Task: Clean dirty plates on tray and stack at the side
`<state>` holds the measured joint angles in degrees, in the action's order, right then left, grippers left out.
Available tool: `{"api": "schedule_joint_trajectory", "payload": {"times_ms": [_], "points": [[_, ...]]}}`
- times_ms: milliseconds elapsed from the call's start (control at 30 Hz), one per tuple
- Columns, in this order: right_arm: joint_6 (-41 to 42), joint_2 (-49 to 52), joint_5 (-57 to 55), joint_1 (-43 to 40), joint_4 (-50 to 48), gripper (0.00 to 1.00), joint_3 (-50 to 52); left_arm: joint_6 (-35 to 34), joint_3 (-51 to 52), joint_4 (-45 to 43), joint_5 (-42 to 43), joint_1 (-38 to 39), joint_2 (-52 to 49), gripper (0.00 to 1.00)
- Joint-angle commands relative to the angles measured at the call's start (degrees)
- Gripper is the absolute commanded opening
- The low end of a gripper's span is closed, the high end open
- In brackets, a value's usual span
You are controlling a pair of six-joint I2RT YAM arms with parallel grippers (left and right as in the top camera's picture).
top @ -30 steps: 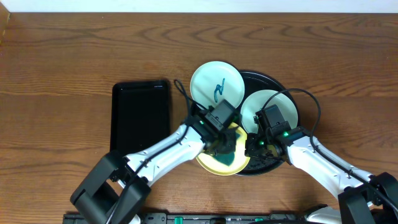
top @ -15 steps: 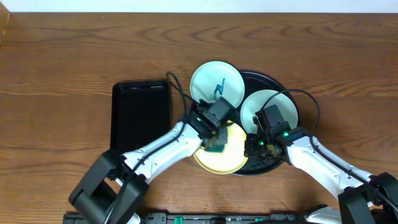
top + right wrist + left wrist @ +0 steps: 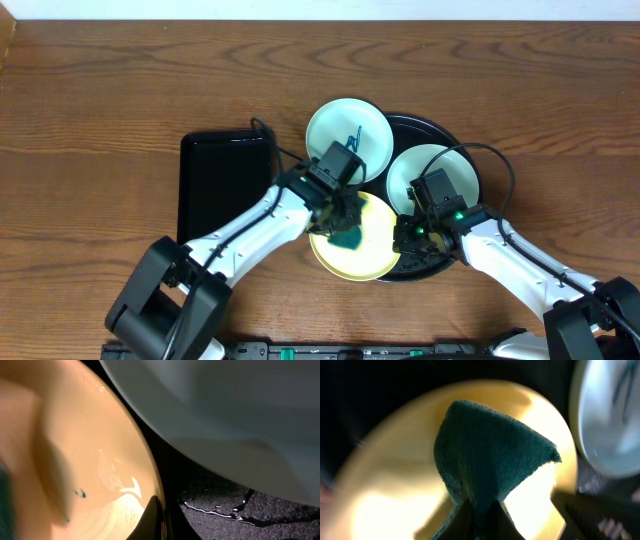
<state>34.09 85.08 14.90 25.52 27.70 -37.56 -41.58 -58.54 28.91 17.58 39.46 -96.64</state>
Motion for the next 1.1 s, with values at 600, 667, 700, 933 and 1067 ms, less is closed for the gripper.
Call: {"api": "schedule_joint_trajectory", "payload": {"times_ms": [600,667,700,933,1067], "points": [[-0.4,0.4,-1.3,0.0,0.8,0.01,0.5,2.1,-0.2,0.7,-23.4,7.3,-0.3,0.07],[-0.4,0.4,-1.3,0.0,0.8,0.01,0.5,4.0,-0.2,0.8,-24.7,6.0,-0.3,0.07],[-0.4,0.4,-1.3,0.0,0.8,0.01,0.5,4.8,-0.2,0.7,-24.7,5.2,-0.3,0.08],[-0.4,0.4,-0.9,0.0,1.2,0.01,0.5,6.7,-3.2,2.3,-20.8,0.0,1.4,0.07],[-0.4,0.4,-0.9,0.0,1.2,0.01,0.5,7.1,-4.3,0.9,-10.3,0.8,2.3,0.07]]}}
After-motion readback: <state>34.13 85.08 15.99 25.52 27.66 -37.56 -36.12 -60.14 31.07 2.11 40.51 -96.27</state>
